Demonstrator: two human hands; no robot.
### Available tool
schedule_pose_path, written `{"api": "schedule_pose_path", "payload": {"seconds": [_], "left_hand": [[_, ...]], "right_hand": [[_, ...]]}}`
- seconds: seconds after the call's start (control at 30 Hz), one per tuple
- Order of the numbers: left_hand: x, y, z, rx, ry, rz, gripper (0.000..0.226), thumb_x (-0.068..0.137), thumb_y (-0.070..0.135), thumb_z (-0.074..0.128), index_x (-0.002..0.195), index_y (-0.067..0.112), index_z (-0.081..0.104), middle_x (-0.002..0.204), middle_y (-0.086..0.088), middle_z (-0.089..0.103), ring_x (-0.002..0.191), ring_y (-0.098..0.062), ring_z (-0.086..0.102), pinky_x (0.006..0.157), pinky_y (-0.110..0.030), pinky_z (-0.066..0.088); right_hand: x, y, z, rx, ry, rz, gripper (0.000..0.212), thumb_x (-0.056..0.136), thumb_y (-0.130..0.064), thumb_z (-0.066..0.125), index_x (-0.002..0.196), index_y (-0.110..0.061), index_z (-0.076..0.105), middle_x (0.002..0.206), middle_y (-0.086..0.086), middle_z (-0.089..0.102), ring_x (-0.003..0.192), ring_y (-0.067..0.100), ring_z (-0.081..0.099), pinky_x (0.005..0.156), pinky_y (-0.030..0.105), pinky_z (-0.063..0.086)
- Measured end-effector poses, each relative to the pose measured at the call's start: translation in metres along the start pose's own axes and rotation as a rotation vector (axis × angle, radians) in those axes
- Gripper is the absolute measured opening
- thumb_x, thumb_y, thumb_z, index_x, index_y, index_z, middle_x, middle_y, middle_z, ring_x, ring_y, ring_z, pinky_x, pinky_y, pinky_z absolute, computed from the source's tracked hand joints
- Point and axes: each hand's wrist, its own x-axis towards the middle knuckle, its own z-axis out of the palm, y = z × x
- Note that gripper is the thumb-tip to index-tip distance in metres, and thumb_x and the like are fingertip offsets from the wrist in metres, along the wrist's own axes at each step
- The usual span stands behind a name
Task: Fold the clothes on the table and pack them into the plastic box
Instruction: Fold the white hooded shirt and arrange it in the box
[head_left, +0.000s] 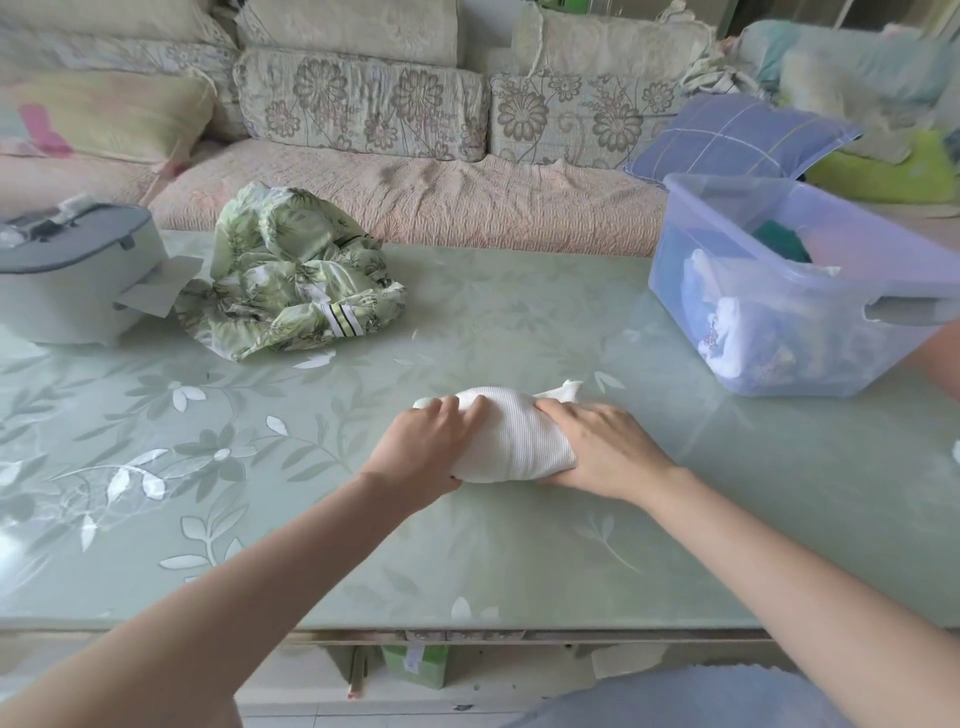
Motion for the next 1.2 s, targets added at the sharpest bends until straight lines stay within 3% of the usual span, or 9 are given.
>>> {"api": "schedule_pose_path", "payload": {"seconds": [0.1,0.37,0.5,0.6,0.67,0.77,0.97,1.07,1.2], "left_hand": [[0.002,-0.001,-0.001,-0.003,-0.011,-0.019,0.077,0.041,0.021,0.082,0.113,0.014,0.053,0.076,-0.006,0.057,0.060,-0.025,0.059,0.044,-0.028,0.039],[-0.002,-0.005,0.004,-0.064,0.050,-0.036,0.076,0.039,0.021,0.082,0.107,0.019,0.049,0.072,-0.003,0.059,0.057,-0.024,0.061,0.040,-0.028,0.047],[0.003,-0.014,0.001,-0.095,0.034,-0.119,0.062,0.040,0.025,0.082,0.098,0.014,0.064,0.074,0.000,0.065,0.060,-0.023,0.065,0.045,-0.023,0.044],[0.018,-0.022,-0.008,-0.128,-0.020,-0.183,0.053,0.061,0.030,0.074,0.111,0.016,0.061,0.093,0.000,0.067,0.082,-0.027,0.065,0.062,-0.027,0.044],[0.036,-0.032,-0.012,-0.155,-0.100,-0.217,0.050,0.070,0.038,0.068,0.116,0.022,0.056,0.100,0.002,0.065,0.091,-0.025,0.062,0.068,-0.028,0.040],[0.071,-0.056,-0.010,-0.179,-0.202,-0.261,0.041,0.069,0.048,0.067,0.103,0.027,0.059,0.088,0.000,0.065,0.085,-0.024,0.059,0.064,-0.026,0.035],[0.132,-0.088,0.012,-0.206,-0.275,-0.281,0.031,0.067,0.050,0.068,0.084,0.027,0.057,0.078,0.003,0.065,0.076,-0.023,0.059,0.066,-0.030,0.047],[0.149,-0.094,0.008,-0.234,-0.325,-0.292,0.032,0.067,0.048,0.068,0.090,0.028,0.058,0.079,0.003,0.064,0.078,-0.024,0.059,0.067,-0.030,0.047],[0.173,-0.094,-0.028,-0.311,-0.356,-0.339,0.037,0.067,0.046,0.070,0.099,0.030,0.062,0.080,0.005,0.065,0.078,-0.023,0.060,0.068,-0.030,0.048]], "right_hand": [[-0.001,-0.004,-0.002,0.085,-0.035,0.036,0.082,0.076,-0.046,0.068,0.145,-0.029,0.026,0.135,-0.003,0.053,0.118,0.025,0.054,0.085,0.035,0.045],[-0.001,-0.009,-0.001,0.244,-0.038,0.067,0.082,0.076,-0.040,0.072,0.146,-0.028,0.030,0.150,-0.011,0.034,0.131,0.017,0.043,0.096,0.035,0.045],[0.011,-0.005,-0.010,0.265,-0.049,0.100,0.068,0.075,-0.041,0.072,0.136,-0.028,0.044,0.132,-0.006,0.057,0.115,0.025,0.056,0.087,0.034,0.046],[0.031,0.004,-0.017,0.319,-0.086,0.094,0.050,0.071,-0.047,0.074,0.115,-0.029,0.057,0.103,-0.004,0.069,0.098,0.026,0.062,0.076,0.033,0.047],[0.052,0.014,-0.023,0.321,-0.158,0.107,0.036,0.068,-0.045,0.077,0.094,-0.028,0.060,0.086,-0.008,0.068,0.084,0.020,0.062,0.069,0.030,0.045],[0.093,0.035,-0.025,0.468,-0.299,0.161,0.029,0.063,-0.034,0.081,0.070,-0.023,0.055,0.067,-0.010,0.062,0.063,0.009,0.054,0.059,0.025,0.042],[0.159,0.079,-0.017,0.658,-0.417,0.178,0.028,0.060,-0.025,0.085,0.067,-0.021,0.058,0.061,-0.012,0.060,0.057,0.002,0.051,0.057,0.022,0.040],[0.169,0.085,-0.021,0.725,-0.429,0.205,0.032,0.063,-0.020,0.084,0.058,-0.027,0.054,0.055,-0.017,0.056,0.051,-0.003,0.046,0.052,0.014,0.035],[0.178,0.099,-0.058,0.717,-0.422,0.251,0.033,0.060,-0.027,0.083,0.061,-0.024,0.050,0.056,-0.015,0.055,0.052,0.001,0.044,0.052,0.020,0.037]]}}
